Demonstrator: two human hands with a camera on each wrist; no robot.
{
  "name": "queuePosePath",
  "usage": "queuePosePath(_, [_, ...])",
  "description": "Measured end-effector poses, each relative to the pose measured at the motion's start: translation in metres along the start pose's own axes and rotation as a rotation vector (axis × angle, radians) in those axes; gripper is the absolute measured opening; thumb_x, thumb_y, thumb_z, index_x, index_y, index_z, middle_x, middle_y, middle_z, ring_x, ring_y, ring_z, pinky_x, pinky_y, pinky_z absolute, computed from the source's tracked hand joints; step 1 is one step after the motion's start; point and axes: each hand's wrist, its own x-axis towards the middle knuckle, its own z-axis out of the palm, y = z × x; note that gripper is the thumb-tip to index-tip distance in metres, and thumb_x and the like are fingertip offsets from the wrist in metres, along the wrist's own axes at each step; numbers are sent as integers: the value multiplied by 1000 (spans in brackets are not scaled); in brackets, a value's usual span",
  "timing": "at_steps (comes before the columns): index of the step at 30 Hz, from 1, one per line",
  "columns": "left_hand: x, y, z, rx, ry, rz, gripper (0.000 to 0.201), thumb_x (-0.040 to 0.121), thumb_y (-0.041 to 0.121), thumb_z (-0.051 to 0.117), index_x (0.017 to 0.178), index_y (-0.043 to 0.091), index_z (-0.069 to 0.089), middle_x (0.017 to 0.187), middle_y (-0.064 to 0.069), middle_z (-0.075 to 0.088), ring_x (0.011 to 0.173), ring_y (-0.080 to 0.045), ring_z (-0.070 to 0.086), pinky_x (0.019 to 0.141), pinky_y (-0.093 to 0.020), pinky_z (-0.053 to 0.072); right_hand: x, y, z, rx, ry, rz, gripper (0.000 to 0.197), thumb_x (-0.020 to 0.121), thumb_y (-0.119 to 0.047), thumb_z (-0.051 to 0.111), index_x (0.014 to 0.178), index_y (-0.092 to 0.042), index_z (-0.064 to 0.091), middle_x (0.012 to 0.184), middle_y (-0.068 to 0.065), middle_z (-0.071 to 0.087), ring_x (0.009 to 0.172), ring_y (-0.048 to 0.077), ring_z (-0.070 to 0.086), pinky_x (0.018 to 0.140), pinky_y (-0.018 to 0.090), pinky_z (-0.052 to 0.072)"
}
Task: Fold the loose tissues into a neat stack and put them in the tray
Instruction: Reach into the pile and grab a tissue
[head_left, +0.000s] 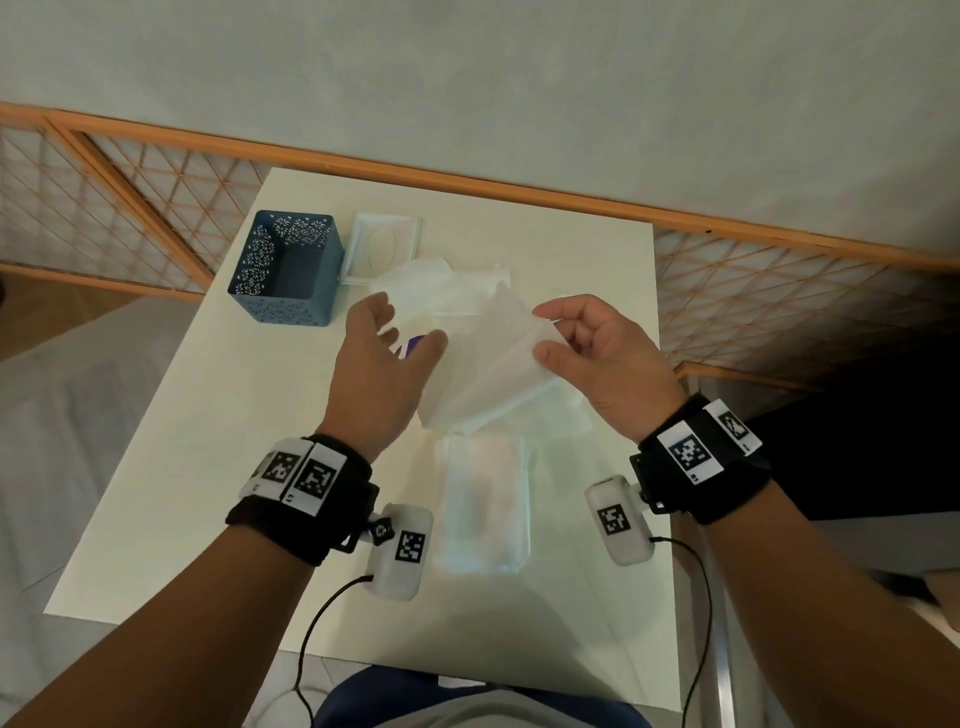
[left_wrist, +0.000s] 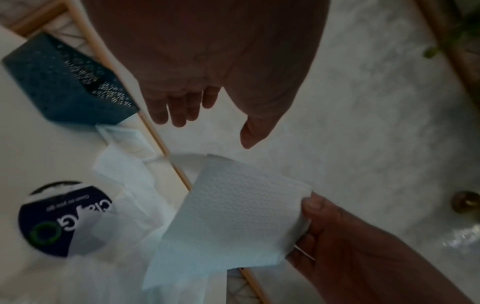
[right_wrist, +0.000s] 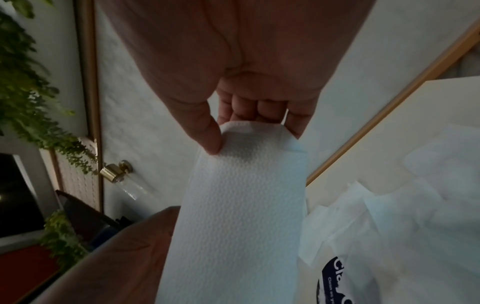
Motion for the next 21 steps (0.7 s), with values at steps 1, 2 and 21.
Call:
queuePosePath(1, [-3, 0, 0, 55, -12, 64, 71, 95, 36, 76, 154, 21, 42, 152, 6, 49, 134, -10, 50, 98, -15, 42, 0, -2, 0, -20, -10, 0, 28, 91, -22, 72, 119, -26, 67, 97, 15, 73, 91, 40, 65, 92, 55, 52])
queuePosePath(2, [-6, 2, 1, 93, -34, 114, 68, 94, 39, 77, 152, 23, 46, 152, 9, 48, 135, -7, 47, 95, -6, 39, 0, -4, 1, -41, -23, -1, 27, 92, -21, 71, 118, -24, 68, 96, 11, 74, 92, 36, 67, 93, 54, 53])
queuePosePath(21, [-39, -34, 25, -640, -487, -363, 39, 86, 17, 70, 118, -4, 62, 122, -27, 66, 109, -40, 58, 100, -54, 43, -13, 31, 8, 292, -244, 346, 70, 73, -43, 76, 140, -31, 59, 137, -3, 68, 130, 16, 61, 107, 35, 46])
